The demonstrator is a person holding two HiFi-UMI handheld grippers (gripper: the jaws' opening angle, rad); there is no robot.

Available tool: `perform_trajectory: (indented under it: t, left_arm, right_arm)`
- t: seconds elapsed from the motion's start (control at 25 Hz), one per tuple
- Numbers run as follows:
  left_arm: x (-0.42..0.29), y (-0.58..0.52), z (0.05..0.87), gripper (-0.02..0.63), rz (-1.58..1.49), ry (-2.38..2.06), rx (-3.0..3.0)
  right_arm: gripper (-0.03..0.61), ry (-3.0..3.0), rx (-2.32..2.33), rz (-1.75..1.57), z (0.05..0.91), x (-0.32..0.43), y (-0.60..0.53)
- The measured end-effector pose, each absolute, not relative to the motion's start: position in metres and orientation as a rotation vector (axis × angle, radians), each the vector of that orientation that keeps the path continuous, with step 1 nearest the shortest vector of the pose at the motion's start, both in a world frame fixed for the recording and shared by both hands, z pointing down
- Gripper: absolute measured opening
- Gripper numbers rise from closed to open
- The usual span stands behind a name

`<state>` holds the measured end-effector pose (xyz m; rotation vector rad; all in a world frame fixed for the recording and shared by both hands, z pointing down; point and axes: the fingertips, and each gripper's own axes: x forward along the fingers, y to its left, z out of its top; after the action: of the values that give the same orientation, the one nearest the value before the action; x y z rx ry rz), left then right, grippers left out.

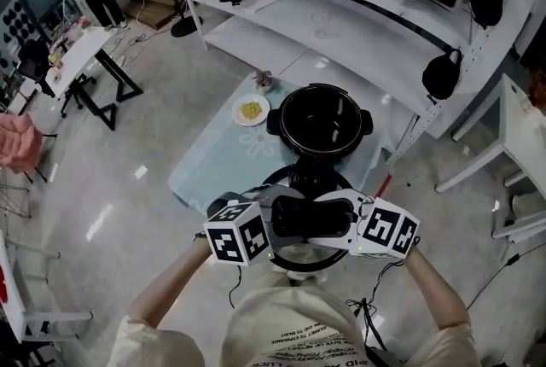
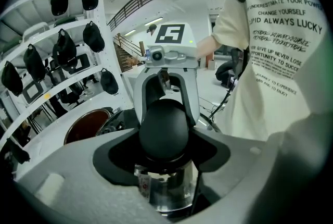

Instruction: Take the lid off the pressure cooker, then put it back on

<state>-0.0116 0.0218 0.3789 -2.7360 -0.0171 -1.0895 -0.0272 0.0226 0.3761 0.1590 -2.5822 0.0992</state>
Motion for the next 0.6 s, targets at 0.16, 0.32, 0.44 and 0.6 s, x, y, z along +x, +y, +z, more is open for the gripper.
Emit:
perform_trajectory:
  t: [0.16,0.32,0.44,0.6]
  left_arm:
    - [-0.008,0.012,0.371,0.276,-1.08,-0.012,-2.716]
    - [-0.008,0.001,0.365,0.276,-1.071,-0.013,-2.706]
    - [-0.007,-0.009,0.363,0.276,-1.072,-0.025,-2.7]
    - [-0.009,-0.029,0.359,0.276,-1.071,-0.058,-2.693]
  right_arm:
    - [0.275,-2.585,0.17,0.061,0.369,-0.023,0.012]
    - [0.275,-2.582,0.183,0.055,0.363,-0.023,0.002]
    - [0.275,-2.586,0.194,0.05,0.361,-0.022,-0.01]
    - [0.275,-2.589,0.221,0.06,0.357,-0.024,-0.029]
